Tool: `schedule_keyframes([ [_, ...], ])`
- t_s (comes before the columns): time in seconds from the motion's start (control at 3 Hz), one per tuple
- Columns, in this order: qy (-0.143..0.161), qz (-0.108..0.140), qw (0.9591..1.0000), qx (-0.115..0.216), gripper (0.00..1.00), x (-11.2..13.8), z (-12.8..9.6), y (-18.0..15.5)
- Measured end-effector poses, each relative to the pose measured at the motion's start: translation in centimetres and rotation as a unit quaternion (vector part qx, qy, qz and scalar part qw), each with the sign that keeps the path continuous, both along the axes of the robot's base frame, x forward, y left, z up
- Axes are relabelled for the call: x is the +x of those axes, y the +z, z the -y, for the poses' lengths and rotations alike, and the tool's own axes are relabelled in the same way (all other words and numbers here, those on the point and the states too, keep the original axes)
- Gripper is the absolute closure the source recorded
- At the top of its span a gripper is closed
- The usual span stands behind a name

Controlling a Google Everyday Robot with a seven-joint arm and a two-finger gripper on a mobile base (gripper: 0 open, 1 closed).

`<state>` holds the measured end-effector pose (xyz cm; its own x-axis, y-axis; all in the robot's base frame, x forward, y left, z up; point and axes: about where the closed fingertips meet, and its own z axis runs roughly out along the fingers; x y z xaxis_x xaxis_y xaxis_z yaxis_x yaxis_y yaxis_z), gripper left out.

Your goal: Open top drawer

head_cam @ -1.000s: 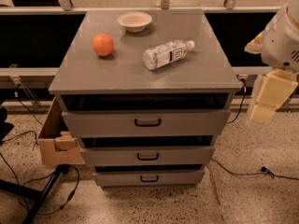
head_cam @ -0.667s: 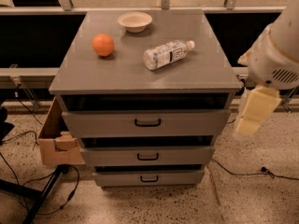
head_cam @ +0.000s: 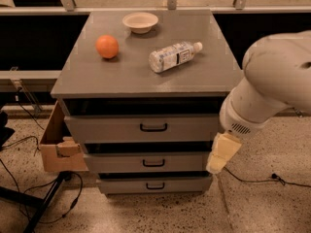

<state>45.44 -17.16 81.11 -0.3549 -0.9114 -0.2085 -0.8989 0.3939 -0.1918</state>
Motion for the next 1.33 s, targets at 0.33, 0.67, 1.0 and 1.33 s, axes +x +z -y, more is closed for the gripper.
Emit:
schedule_keyframes([
  [0.33,0.009,0.004,0.9999,0.004,0.0,2.7,-1.6,-3.8],
  [0.67,0.022,0.001,0.9997,0.002,0.0,5.2,-3.1,-6.5],
  [1.0,0.039,-0.005,0.9992,0.003,0.0,8.3,-4.8,-9.0],
  [1.33,0.052,-0.009,0.9986,-0.002,0.0,10.0,-5.5,-9.8],
])
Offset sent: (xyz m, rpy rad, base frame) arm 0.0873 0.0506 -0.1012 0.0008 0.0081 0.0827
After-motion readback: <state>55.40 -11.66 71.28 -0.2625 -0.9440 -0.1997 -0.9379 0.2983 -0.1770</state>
